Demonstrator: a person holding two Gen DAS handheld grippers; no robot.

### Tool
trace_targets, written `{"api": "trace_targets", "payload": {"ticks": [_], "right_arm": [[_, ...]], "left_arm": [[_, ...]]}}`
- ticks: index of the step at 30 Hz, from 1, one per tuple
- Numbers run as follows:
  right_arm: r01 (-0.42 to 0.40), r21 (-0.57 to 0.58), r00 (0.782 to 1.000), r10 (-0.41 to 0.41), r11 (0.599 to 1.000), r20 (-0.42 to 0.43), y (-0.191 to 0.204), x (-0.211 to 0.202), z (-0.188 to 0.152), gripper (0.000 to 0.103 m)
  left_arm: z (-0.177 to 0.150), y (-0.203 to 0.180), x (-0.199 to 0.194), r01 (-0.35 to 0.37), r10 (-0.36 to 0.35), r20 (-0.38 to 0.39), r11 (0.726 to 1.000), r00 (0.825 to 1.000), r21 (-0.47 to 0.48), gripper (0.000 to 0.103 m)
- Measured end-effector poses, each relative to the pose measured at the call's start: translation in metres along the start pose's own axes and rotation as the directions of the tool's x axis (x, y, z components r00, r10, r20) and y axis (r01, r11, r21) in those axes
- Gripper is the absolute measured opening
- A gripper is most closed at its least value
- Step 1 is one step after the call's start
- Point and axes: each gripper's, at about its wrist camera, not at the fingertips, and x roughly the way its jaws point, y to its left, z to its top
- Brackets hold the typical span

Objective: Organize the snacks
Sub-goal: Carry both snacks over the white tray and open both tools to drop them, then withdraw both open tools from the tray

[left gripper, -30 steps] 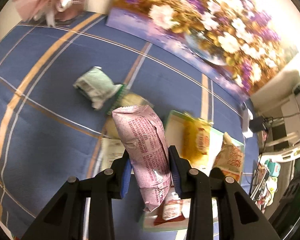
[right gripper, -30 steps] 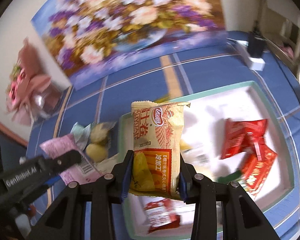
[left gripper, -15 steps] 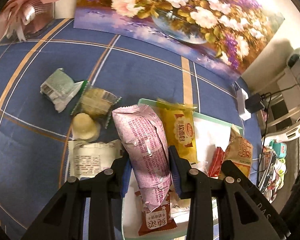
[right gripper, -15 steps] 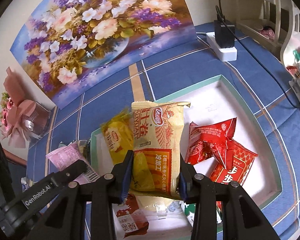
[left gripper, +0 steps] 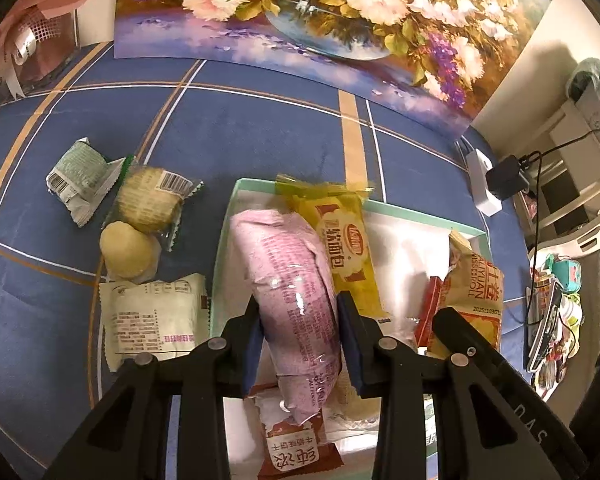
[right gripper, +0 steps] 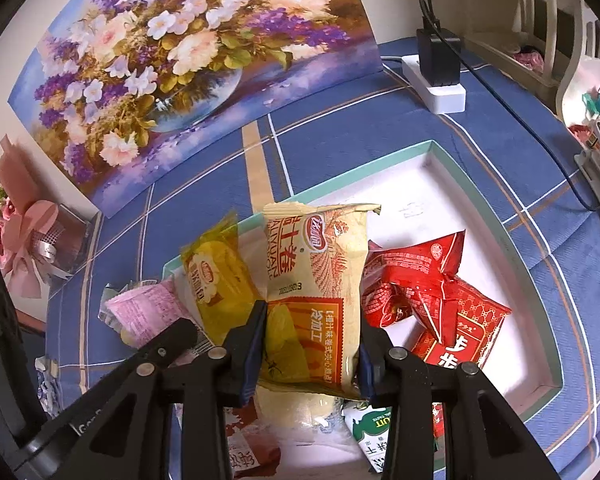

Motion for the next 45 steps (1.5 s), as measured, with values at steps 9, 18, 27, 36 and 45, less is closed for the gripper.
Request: {"api": "trace_targets", "payload": {"ticks": [9, 18, 27, 36, 45], "right_arm": [[0.027, 0.013, 1.000, -0.027, 1.000, -0.007, -0.005, 0.001, 0.001, 0.045], [0.061, -0.005, 0.998, -0.061, 0.998, -0.006, -0.001, 0.001, -0.003, 0.064], [0.100, -0.074, 0.995, -0.099, 0.992, 0.016, 0.013, -0.006, -0.013, 0.080], [0.133, -0.117, 0.991, -0.130, 0.984, 0.029, 0.022, -0.015, -0.027, 0.091], [0.168, -0.138, 0.986, -0.166, 0.976, 0.028, 0.025, -0.022, -0.046, 0.103]], "left_arm": [[0.002, 0.004, -0.007, 0.002, -0.003, -0.011, 0.999, 1.000, -0.032, 0.056], [0.002, 0.010, -0.024, -0.057, 0.057, -0.003, 0.997, 0.998, -0.060, 0.078], [-0.002, 0.029, -0.029, -0.163, 0.164, -0.004, 0.983, 0.987, -0.086, 0.087], [-0.008, 0.046, -0.037, -0.212, 0.214, 0.001, 0.971, 0.977, -0.111, 0.095], [-0.019, 0.056, -0.047, -0.260, 0.260, -0.012, 0.959, 0.966, -0.113, 0.101]]}}
